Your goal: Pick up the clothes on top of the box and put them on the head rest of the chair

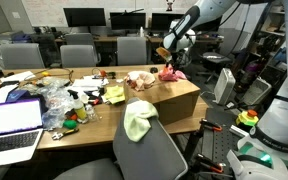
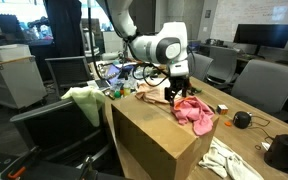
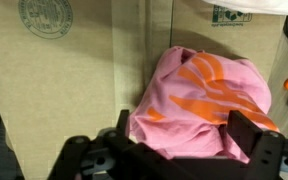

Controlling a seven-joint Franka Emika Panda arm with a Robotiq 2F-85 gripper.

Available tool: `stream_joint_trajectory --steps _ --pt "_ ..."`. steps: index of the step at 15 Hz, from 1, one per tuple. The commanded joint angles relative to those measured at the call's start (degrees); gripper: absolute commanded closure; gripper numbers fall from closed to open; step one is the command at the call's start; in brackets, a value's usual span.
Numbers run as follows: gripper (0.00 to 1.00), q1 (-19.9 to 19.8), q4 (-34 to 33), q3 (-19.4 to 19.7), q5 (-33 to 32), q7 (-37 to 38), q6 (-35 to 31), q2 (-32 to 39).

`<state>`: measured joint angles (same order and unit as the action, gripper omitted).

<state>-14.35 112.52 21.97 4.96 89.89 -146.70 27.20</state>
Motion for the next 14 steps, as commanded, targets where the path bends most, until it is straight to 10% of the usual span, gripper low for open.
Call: stream_joint_trajectory --steps 1,14 --pt "0.0 -1.91 -5.32 -0.6 1.74 -1.41 1.59 3.55" --pt "0.0 -7.48 -20.82 -5.94 8.56 -8.32 8.06 14.95"
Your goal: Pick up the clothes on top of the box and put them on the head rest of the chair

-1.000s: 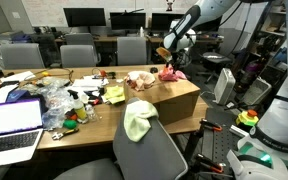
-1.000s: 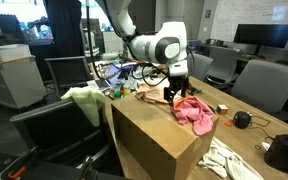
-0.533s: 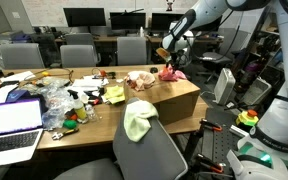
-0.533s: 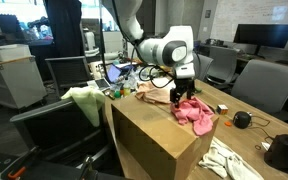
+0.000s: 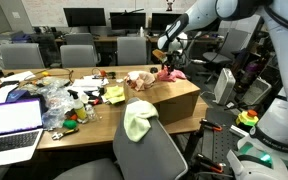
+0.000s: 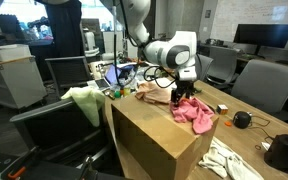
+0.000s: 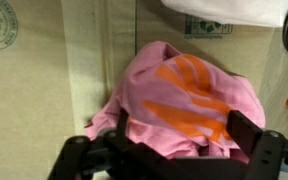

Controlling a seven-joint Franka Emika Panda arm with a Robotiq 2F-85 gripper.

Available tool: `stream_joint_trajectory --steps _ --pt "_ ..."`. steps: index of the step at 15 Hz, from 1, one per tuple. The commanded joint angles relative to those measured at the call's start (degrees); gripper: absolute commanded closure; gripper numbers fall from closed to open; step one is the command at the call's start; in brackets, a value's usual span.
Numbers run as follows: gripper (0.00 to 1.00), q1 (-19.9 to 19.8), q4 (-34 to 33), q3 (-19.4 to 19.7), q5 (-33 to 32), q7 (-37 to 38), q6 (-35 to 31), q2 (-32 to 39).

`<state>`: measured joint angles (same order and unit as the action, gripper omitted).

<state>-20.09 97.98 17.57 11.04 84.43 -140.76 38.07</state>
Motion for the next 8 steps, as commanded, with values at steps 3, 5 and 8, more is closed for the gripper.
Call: stream_joint_trajectory --steps 3,5,8 --pt "0.0 -2.41 -9.26 -2.53 3.64 -4.27 3.53 6.66" --pt "0.0 -2.72 -10.93 -2.93 4.08 -5.09 4.65 8.26" --pt "0.27 -3.45 -12.9 -3.79 5.01 -6.96 5.96 9.87"
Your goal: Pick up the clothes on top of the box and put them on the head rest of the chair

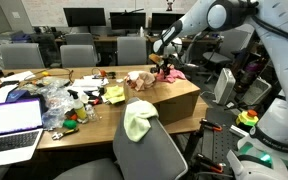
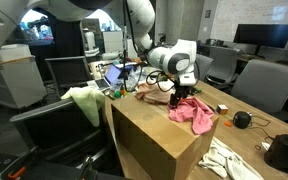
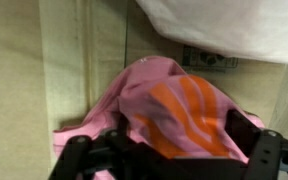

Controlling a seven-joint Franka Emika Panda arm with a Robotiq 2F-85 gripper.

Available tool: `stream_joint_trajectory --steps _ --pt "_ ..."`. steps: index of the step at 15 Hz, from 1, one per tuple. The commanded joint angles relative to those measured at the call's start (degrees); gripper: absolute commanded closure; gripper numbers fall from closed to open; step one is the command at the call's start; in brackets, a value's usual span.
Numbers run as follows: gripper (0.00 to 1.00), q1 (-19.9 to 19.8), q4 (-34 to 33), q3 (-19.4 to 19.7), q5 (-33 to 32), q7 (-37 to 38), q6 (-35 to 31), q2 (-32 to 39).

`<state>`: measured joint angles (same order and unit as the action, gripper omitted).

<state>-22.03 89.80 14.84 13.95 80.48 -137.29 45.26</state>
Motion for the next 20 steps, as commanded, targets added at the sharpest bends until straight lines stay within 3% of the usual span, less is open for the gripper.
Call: stream_joint_trajectory --steps 1,6,10,20 --pt "0.34 -1.66 -4.86 -1.2 2.44 -3.61 2.77 2.81" --pt "0.73 -1.56 -5.51 -1.11 2.96 -5.29 3.61 2.56" --pt "1.0 -0.74 -2.3 -1.08 2.73 -6.98 2.73 -0.61" --pt "0.96 5.46 14.56 0.05 0.87 -10.98 -1.67 -17.46"
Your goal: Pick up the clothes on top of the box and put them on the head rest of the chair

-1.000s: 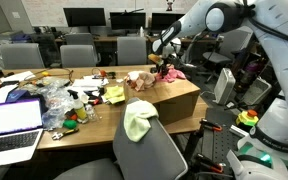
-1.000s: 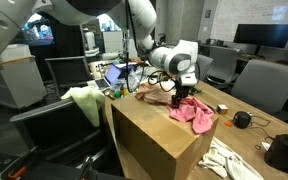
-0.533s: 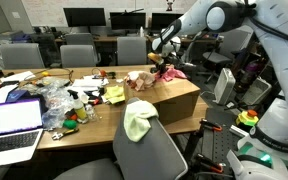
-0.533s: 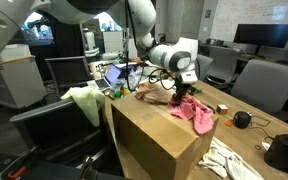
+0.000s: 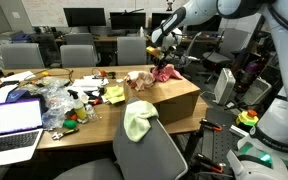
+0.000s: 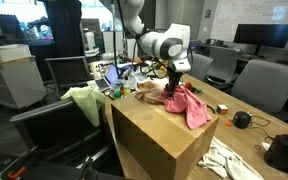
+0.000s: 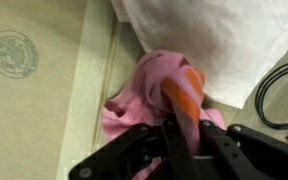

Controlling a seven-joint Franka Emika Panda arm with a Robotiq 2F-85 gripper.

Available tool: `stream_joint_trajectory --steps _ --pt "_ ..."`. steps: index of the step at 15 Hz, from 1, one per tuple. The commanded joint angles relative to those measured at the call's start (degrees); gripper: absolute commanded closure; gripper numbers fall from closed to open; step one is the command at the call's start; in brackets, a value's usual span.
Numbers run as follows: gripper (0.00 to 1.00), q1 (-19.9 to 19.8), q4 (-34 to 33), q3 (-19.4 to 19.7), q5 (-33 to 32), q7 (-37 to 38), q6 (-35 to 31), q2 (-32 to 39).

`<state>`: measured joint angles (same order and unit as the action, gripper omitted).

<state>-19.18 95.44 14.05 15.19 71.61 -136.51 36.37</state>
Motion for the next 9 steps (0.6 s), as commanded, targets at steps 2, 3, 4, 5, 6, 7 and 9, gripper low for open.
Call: stream_joint_trajectory --steps 2,3,4,5,6,7,9 --pt "0.96 4.17 12.23 1.06 -1.12 -2.55 -2.48 -12.44" --pt "0.96 4.84 13.8 1.09 -1.62 -2.7 -2.14 -14.37" --pt "0.96 5.64 15.29 1.19 -2.25 -2.62 -2.03 -16.11" --pt "0.96 6.3 16.82 1.21 -2.87 -2.68 -1.94 -17.85" --pt "0.96 6.96 18.21 1.24 -3.72 -2.62 -1.84 -19.49" --pt "0.96 7.36 19.64 1.03 -4.23 -3.08 -1.49 -21.18" --pt "0.96 8.27 22.38 0.56 -5.63 -4.17 -0.72 -24.32"
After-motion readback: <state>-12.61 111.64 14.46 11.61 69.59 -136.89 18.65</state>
